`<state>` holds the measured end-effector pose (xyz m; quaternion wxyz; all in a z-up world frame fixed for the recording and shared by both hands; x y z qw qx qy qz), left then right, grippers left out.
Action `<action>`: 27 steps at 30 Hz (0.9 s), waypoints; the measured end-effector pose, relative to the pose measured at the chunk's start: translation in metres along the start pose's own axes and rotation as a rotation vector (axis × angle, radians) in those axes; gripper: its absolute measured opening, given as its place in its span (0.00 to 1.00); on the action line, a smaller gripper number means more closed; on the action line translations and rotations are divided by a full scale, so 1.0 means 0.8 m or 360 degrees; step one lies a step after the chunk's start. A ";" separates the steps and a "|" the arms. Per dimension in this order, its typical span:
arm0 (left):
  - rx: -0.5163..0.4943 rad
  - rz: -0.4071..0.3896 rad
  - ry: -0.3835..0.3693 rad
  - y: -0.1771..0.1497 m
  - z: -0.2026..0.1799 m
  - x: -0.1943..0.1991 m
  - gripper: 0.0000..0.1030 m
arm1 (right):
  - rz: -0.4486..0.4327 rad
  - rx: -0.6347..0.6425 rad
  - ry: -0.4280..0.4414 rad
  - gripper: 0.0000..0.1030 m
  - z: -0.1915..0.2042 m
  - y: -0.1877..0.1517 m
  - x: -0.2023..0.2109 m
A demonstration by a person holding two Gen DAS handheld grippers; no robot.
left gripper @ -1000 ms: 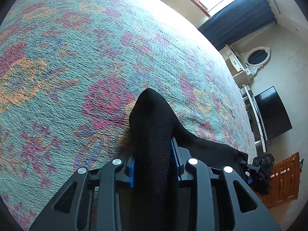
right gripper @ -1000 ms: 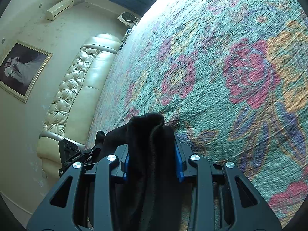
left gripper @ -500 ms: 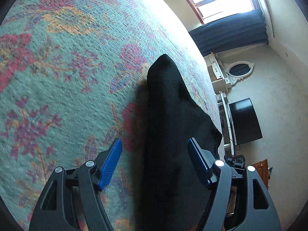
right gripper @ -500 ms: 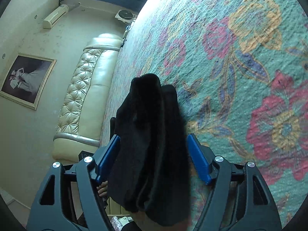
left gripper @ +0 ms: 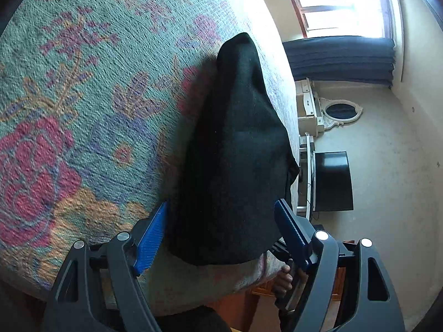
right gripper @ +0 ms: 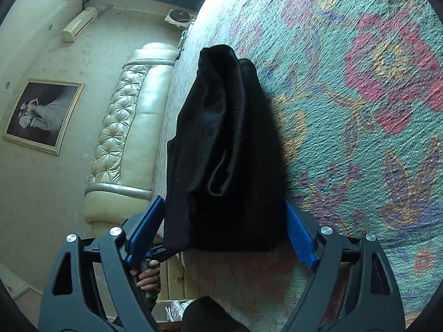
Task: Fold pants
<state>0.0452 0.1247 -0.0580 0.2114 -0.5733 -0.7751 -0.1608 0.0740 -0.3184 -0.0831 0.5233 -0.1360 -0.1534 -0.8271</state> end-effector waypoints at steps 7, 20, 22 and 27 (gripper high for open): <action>-0.0088 -0.0027 0.0144 0.002 -0.017 -0.009 0.73 | 0.0006 -0.0010 0.0011 0.81 0.004 0.001 -0.005; -0.0329 -0.0029 0.0375 -0.003 -0.034 -0.029 0.44 | 0.0004 -0.0006 -0.0121 0.40 -0.003 -0.010 -0.012; -0.0345 -0.0034 0.0404 -0.006 -0.036 -0.029 0.43 | -0.0003 -0.0015 -0.0123 0.37 -0.002 -0.013 -0.012; -0.0360 -0.0040 0.0422 -0.010 -0.039 -0.029 0.40 | -0.0019 0.0010 -0.0154 0.34 0.008 -0.018 -0.011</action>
Point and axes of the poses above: each gripper's, at about its wrist camera, not at the fingertips, and x roughly against the way its jaws point, z to its left, y to its top, the point moved 1 cm from there along -x, roughly the way its jaws point, and after that the axes turned 5 degrees about z, right-handed, at the moved point
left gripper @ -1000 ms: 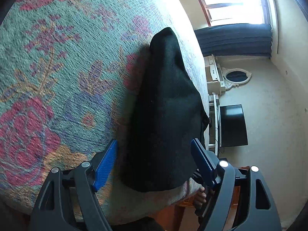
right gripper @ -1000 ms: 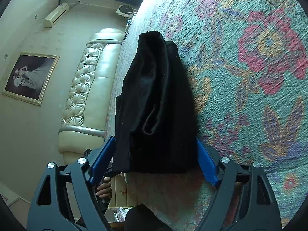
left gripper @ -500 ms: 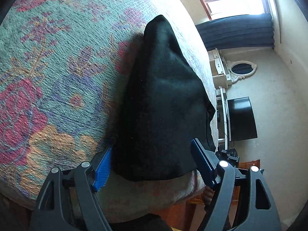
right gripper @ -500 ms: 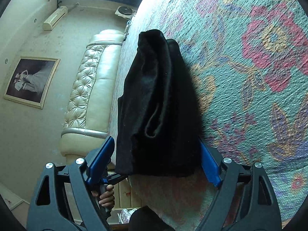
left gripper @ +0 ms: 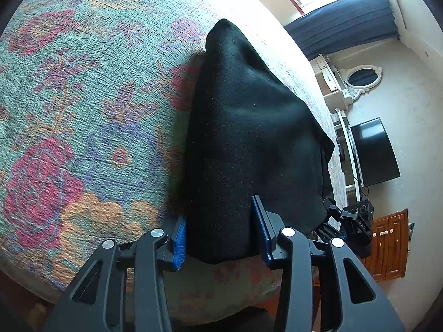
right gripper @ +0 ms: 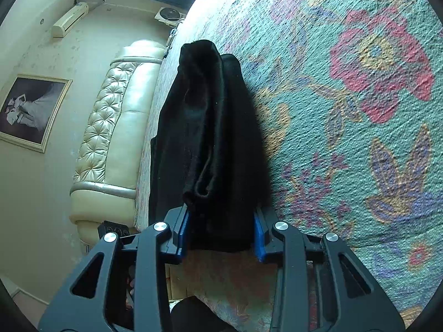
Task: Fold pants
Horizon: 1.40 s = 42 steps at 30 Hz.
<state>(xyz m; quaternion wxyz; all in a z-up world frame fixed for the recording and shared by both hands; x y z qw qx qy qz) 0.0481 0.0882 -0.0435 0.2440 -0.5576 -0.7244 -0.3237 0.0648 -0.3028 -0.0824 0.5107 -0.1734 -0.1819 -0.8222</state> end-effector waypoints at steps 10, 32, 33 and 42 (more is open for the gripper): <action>-0.0057 -0.0010 0.0067 -0.004 -0.011 0.000 0.39 | -0.0021 0.0011 -0.0034 0.33 0.017 -0.006 -0.001; -0.0049 -0.0006 0.0106 -0.003 -0.016 0.000 0.38 | -0.0015 -0.0006 -0.0023 0.33 0.016 -0.013 0.008; -0.0050 -0.0007 0.0109 -0.003 -0.016 0.000 0.38 | -0.0016 -0.0004 -0.0025 0.33 0.017 -0.013 0.008; -0.0044 0.0001 0.0116 -0.004 -0.018 0.004 0.38 | -0.0010 -0.0004 -0.0028 0.33 0.017 -0.017 0.009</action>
Point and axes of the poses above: each gripper's, at about its wrist camera, not at the fingertips, and x roughly against the way its jaws point, z to its left, y to its top, the point moved 1 cm from there along -x, roughly the way its jaws point, and after that the axes turned 5 degrees about z, right-handed, at the moved point
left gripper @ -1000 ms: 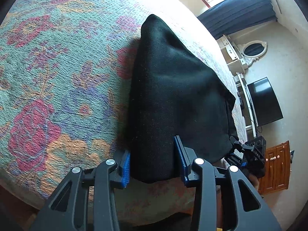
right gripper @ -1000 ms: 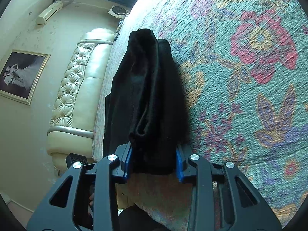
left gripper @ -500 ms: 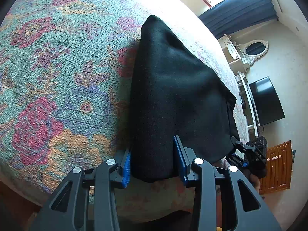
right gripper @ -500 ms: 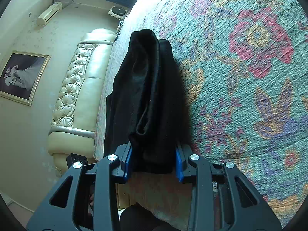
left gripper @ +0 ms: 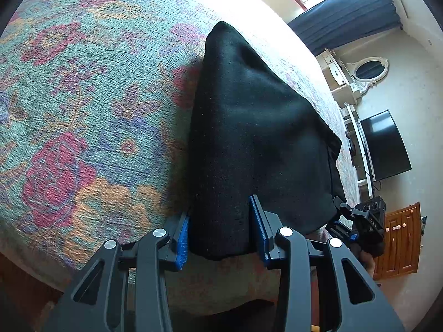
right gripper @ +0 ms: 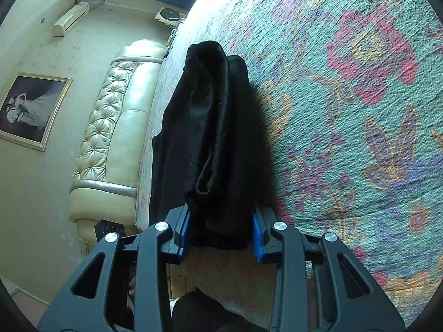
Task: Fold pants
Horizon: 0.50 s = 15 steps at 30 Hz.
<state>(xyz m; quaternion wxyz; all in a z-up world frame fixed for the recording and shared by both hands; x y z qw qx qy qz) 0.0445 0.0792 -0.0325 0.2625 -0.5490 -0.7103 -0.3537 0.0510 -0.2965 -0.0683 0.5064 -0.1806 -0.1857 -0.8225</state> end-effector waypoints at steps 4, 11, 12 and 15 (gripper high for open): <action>0.0001 0.0005 0.0003 0.001 0.000 0.002 0.38 | 0.0008 -0.0001 0.0001 0.33 -0.001 -0.005 0.002; 0.0001 0.0013 0.0012 0.005 0.002 0.003 0.38 | 0.0015 -0.0009 0.0002 0.33 -0.004 -0.009 0.004; 0.0000 0.0013 0.0014 0.005 0.002 0.003 0.38 | 0.0015 -0.0011 0.0002 0.33 -0.005 -0.011 0.005; 0.0001 0.0014 0.0015 0.006 0.002 0.004 0.38 | 0.0016 -0.0013 0.0000 0.33 -0.004 -0.014 0.006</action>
Point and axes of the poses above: each gripper's, at about its wrist camera, not at the fingertips, and x roughly against the way its jaws point, z to its left, y to its top, the point moved 1 cm from there along -x, roughly the way its jaws point, and after that the axes turned 5 degrees about z, right-handed, at the moved point
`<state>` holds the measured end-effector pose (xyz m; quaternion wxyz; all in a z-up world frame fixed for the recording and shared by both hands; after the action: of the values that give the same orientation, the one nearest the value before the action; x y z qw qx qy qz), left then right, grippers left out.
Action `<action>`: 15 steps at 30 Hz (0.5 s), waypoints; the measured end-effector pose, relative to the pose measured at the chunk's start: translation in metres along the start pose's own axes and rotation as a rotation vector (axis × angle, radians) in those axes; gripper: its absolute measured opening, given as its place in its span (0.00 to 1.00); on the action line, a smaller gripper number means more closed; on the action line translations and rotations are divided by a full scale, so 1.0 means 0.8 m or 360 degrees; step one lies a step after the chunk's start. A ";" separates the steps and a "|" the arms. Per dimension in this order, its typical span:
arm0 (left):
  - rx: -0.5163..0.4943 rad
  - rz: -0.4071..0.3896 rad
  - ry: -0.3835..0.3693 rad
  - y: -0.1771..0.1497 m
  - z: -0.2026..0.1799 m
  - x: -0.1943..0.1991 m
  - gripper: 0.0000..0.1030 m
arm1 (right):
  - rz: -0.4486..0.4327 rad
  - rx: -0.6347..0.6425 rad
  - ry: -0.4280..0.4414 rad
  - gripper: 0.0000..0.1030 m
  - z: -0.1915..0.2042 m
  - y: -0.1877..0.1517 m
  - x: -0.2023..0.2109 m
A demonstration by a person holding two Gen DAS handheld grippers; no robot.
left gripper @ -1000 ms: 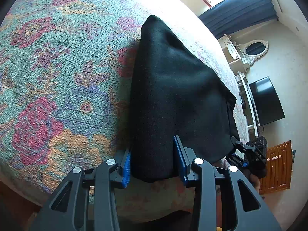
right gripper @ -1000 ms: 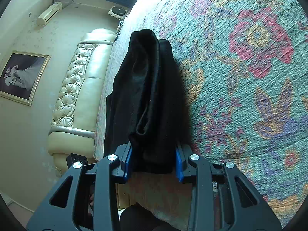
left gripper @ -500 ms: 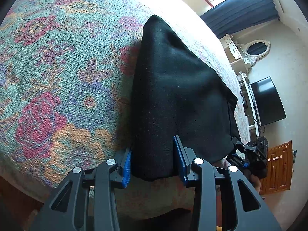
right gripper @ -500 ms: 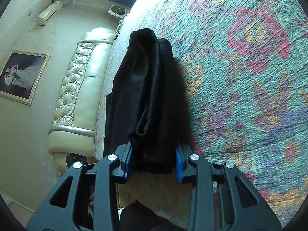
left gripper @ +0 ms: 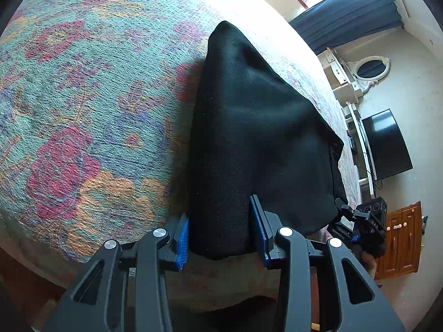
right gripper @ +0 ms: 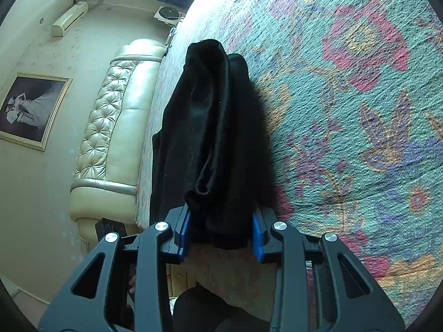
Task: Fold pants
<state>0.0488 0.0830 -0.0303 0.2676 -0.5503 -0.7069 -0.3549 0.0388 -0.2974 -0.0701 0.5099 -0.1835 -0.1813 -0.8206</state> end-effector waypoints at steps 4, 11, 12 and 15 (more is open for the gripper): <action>-0.0004 0.0003 0.0000 0.003 0.001 0.001 0.38 | 0.0003 -0.0003 0.0000 0.33 -0.002 -0.003 0.002; -0.0006 0.0004 0.0000 0.005 0.002 0.001 0.38 | 0.0008 -0.0006 -0.0002 0.33 -0.005 0.000 0.005; -0.0004 0.0005 -0.0002 0.005 0.003 0.001 0.38 | 0.0010 -0.0007 -0.0002 0.33 -0.006 0.000 0.006; -0.0019 0.0011 -0.0013 0.007 0.003 0.002 0.41 | 0.0014 0.0018 -0.0042 0.34 -0.003 0.000 0.003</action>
<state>0.0535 0.0865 -0.0295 0.2626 -0.5558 -0.7040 -0.3557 0.0375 -0.3005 -0.0707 0.5121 -0.1922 -0.1918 -0.8149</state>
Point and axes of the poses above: each gripper's, at about its wrist camera, not at the fingertips, and x roughly against the way its jaws point, z to its left, y to its top, the point moved 1 cm from there along -x, roughly the way its jaws point, and after that the axes turned 5 degrees about z, right-handed, at the moved point
